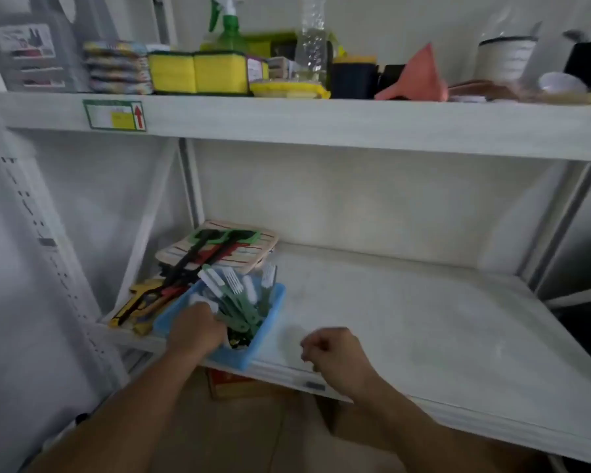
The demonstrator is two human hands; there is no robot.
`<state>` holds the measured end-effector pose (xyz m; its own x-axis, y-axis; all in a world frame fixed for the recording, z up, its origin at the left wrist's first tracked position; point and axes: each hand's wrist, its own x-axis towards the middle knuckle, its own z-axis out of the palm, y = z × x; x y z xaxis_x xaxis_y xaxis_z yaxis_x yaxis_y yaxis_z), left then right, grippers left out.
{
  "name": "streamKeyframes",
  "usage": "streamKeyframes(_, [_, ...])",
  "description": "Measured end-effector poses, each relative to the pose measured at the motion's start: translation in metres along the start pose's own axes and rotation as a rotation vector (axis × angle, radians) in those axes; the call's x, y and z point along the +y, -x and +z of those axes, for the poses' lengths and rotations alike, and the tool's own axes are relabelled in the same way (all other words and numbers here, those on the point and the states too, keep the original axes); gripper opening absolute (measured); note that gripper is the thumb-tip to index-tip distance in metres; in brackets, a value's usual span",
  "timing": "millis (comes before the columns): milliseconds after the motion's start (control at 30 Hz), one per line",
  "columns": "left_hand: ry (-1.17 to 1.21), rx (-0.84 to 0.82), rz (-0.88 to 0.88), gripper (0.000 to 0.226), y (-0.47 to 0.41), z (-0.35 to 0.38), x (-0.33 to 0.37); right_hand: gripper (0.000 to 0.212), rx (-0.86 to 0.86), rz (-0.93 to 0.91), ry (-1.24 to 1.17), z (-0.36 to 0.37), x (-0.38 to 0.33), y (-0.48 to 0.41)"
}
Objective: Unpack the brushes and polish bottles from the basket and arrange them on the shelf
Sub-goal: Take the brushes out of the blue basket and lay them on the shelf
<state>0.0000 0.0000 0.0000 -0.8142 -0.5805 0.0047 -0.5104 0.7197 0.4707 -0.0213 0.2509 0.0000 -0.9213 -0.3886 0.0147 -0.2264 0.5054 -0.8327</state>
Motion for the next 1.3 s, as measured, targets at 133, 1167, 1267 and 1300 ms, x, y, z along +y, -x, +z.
streamKeyframes(133, [-0.060, -0.016, -0.049, 0.029, -0.019, 0.010, 0.012, 0.019, -0.018, -0.121, 0.246, 0.051, -0.037, -0.065])
streamKeyframes(1167, [1.002, -0.428, 0.044, 0.024, 0.144, 0.182, 0.258, 0.004, 0.762, 0.476, -0.707, -0.214, 0.178, 0.074])
streamKeyframes(1267, [0.954, -0.548, 0.061, 0.021, 0.170, 0.225, 0.315, 0.004, 0.869, 0.537, -0.630, -0.258, 0.227, 0.097])
streamKeyframes(1300, [0.927, -0.555, 0.061, 0.020, 0.178, 0.236, 0.331, 0.004, 0.892, 0.558, -0.609, -0.268, 0.240, 0.101])
